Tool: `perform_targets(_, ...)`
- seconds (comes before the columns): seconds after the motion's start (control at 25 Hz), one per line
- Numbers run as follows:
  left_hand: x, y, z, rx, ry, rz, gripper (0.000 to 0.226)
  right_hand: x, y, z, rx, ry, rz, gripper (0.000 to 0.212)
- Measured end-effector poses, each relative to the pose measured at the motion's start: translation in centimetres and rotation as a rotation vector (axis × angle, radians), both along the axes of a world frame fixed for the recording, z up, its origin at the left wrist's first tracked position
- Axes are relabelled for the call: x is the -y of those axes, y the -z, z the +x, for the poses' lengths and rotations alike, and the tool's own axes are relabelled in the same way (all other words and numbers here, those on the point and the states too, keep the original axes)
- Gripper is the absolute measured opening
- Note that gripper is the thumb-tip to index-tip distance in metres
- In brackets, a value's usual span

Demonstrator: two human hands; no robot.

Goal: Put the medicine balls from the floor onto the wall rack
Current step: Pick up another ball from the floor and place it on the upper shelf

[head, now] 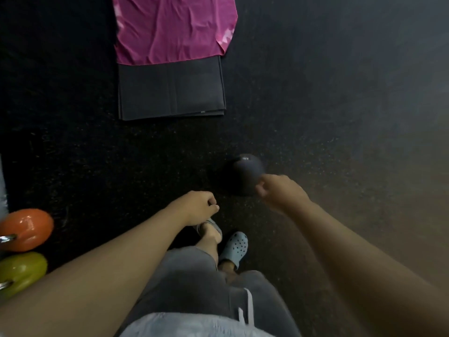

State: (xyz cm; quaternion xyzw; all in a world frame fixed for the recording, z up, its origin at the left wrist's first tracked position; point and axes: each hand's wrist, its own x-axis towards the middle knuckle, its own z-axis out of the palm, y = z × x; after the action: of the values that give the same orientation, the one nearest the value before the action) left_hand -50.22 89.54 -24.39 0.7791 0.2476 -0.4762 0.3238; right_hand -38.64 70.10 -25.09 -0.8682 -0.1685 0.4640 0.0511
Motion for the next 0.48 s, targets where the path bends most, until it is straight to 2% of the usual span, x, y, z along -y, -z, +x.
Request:
perform_targets(0.2,-1.4,11.9,5.0,0.029,-0.202,0.088,0.028,1.0,12.6,4.2,-0.040,0.137,-0.071,0.033)
perform_targets(0.48,2.1,33.6,9.3,0.000,-0.411,0.101,0.047,1.3,34.0,8.7,-0.081,0.255,-0.084,0.056)
